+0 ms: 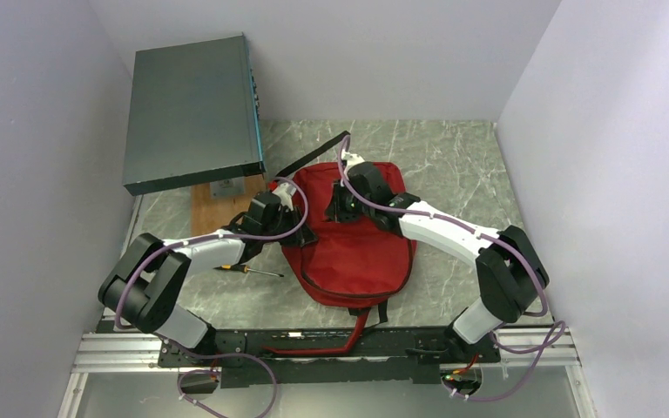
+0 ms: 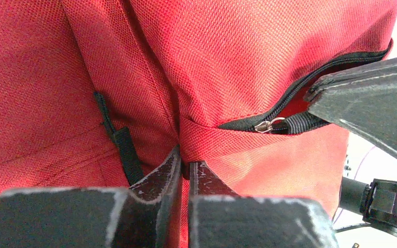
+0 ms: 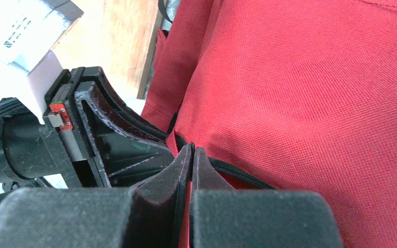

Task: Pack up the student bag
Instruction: Zip the student bag at the center of the board.

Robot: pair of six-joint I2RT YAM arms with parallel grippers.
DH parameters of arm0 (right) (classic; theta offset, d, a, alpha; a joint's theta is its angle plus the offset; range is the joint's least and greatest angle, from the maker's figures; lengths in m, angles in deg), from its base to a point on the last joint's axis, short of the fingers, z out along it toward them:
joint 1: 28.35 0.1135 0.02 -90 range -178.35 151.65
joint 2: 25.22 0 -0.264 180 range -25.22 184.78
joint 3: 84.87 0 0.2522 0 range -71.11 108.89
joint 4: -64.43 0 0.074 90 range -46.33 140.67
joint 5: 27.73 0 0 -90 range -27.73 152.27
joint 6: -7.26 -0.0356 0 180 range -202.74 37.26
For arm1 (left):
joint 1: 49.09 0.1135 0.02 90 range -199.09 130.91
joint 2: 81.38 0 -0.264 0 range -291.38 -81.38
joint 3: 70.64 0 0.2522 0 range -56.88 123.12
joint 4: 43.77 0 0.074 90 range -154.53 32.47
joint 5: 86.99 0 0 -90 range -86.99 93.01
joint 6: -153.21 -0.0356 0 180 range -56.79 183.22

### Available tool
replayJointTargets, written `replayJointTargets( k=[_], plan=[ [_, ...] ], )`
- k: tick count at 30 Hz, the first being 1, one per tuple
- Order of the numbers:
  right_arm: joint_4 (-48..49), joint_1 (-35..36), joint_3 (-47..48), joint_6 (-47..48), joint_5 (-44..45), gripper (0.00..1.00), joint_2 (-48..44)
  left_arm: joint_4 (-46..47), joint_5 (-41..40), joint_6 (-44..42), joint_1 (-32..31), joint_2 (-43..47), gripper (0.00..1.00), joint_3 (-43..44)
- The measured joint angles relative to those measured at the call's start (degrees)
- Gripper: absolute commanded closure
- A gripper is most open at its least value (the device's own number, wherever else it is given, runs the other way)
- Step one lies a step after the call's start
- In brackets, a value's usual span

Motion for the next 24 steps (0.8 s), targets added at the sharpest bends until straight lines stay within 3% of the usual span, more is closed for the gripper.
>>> replayJointTargets(
  k=[10, 24],
  plan=[
    [-2.2, -4.7, -2.6, 0.2, -0.5, 1.0, -4.3, 0.3, -1.9, 0.1, -0.1, 0.0, 1.0, -0.4],
    [-10.4, -22.1, -11.9, 2.8, 2.1, 1.0, -19.7, 1.9, -3.0, 0.4, -0.3, 3.4, 1.0, -3.3]
  ],
)
